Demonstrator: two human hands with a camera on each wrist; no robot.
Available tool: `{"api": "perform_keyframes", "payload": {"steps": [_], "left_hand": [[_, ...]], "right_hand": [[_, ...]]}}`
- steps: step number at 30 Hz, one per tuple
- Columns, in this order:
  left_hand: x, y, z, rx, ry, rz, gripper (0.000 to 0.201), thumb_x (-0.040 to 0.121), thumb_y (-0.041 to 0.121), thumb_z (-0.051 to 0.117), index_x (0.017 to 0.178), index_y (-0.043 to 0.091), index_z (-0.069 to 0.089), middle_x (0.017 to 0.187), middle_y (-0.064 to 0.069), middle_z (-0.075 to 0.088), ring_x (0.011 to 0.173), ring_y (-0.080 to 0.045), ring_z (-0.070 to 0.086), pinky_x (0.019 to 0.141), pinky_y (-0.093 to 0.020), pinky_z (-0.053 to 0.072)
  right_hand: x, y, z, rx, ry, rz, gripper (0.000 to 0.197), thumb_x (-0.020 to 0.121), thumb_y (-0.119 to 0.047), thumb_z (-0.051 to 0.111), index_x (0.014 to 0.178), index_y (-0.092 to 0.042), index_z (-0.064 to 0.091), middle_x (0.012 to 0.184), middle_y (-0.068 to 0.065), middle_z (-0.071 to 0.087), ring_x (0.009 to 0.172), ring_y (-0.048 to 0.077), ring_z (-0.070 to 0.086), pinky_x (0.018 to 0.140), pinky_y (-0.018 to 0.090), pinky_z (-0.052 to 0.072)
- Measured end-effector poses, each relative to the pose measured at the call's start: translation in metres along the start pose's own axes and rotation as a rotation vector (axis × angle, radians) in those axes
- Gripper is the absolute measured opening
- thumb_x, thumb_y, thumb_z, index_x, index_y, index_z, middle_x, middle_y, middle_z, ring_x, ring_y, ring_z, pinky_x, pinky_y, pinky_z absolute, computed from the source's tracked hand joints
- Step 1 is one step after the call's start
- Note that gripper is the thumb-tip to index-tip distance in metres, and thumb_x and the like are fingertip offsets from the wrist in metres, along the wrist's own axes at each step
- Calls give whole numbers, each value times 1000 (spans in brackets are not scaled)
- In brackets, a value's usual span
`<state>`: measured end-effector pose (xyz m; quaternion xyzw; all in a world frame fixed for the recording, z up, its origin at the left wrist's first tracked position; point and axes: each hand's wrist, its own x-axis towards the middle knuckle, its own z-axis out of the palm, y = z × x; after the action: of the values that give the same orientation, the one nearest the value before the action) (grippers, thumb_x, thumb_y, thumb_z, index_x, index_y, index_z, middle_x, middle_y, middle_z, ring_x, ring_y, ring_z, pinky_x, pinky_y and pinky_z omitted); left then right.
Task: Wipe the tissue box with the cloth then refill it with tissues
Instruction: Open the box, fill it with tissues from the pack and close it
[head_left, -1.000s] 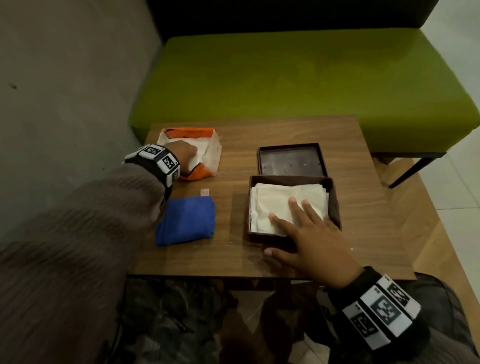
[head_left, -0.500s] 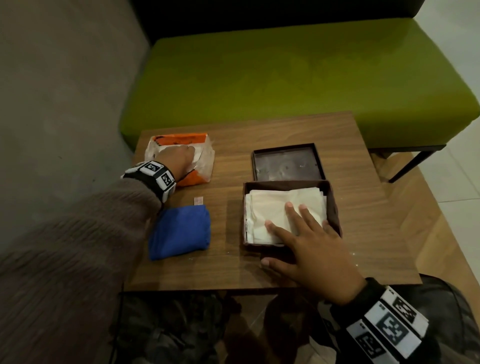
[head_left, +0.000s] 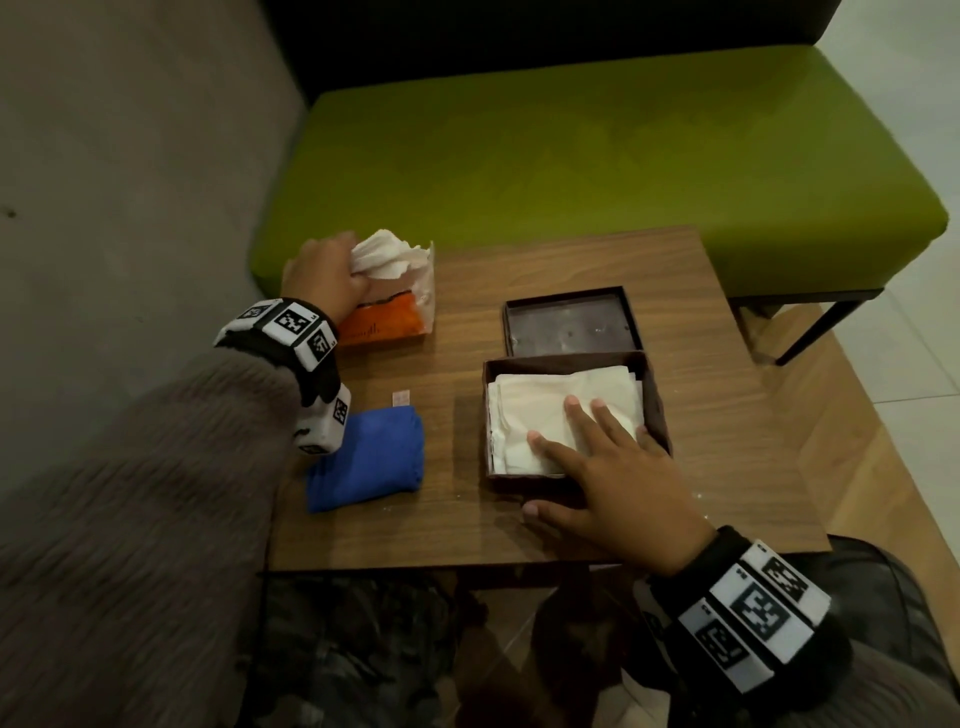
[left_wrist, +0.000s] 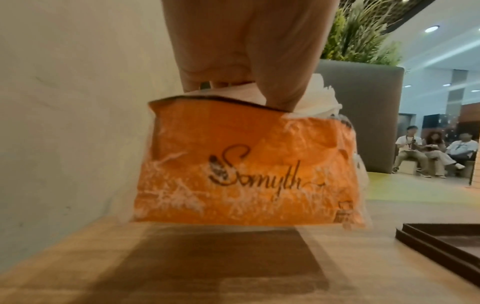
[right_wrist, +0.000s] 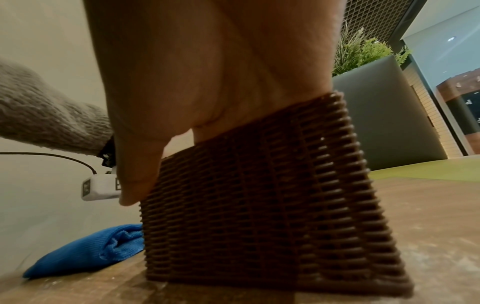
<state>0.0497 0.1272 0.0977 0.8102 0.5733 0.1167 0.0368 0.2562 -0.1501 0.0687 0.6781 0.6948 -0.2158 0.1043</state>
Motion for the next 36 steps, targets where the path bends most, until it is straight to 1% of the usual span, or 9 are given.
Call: {"api": "perform_keyframes", "payload": {"steps": [10,13,17,21,25,28,31,33,36], "left_hand": [[-18,-4,-7,-228,160,-57,19,84,7,56,99,-5,58,93,-30,61,87,-42,58,64,-37,35],[-22,1,-19,-344,250,-154,28,88,12,55,112,-2,57,105,-27,63,94,-37,59,69,-34,38],[-21,-5,-35,-480,284,-314,37,84,20,57,115,0,58,110,-21,64,102,-34,60,79,-35,46],[-32,0,-50,-814,239,-472,38,83,12,56,120,3,57,108,-6,62,99,-21,60,80,-29,49],[-68,27,-59,-1279,28,-542,33,86,1,46,118,5,54,102,-6,64,98,-23,63,73,-29,53],[-109,53,-60,-1477,-137,-544,44,83,-2,39,126,5,50,116,-11,62,107,-27,59,77,-33,53],[-156,77,-54,-1649,-296,-511,38,84,-2,33,107,16,58,96,-1,70,94,-21,62,80,-37,50],[-184,91,-49,-1750,-399,-509,39,85,0,31,96,16,64,90,0,72,91,-22,63,80,-37,49],[-220,112,-45,-1897,-493,-531,42,86,14,33,77,17,74,88,-4,72,88,-24,64,74,-36,49]], "right_hand": [[-3,0,-2,18,8,8,100,60,-82,-3,151,-45,8,165,6,-7,152,28,-5,117,53,17],[-3,0,-3,19,-8,17,80,82,-80,23,152,-44,8,164,6,-9,151,27,-7,119,54,14],[-3,0,-3,10,-6,17,76,88,-75,34,153,-43,8,164,6,-9,151,28,-7,119,53,13],[-2,1,-4,21,-10,16,79,84,-78,31,152,-44,10,165,5,-8,152,27,-6,119,54,12],[-5,-3,-12,83,-41,24,108,55,-90,3,152,-44,14,165,4,-5,152,25,-4,119,53,10],[-16,-6,-20,405,166,11,110,63,-95,6,151,-34,29,161,2,24,149,18,18,119,46,20],[-31,-14,-32,1021,393,27,83,80,-79,39,145,-28,42,146,-7,48,134,5,42,113,33,33],[-40,-21,-39,1418,316,29,72,80,-75,52,135,-29,52,136,-5,58,124,7,54,110,38,40],[-52,-32,-35,1843,-4,-45,56,83,-60,60,125,-23,60,126,9,67,117,24,63,104,46,47]]}}
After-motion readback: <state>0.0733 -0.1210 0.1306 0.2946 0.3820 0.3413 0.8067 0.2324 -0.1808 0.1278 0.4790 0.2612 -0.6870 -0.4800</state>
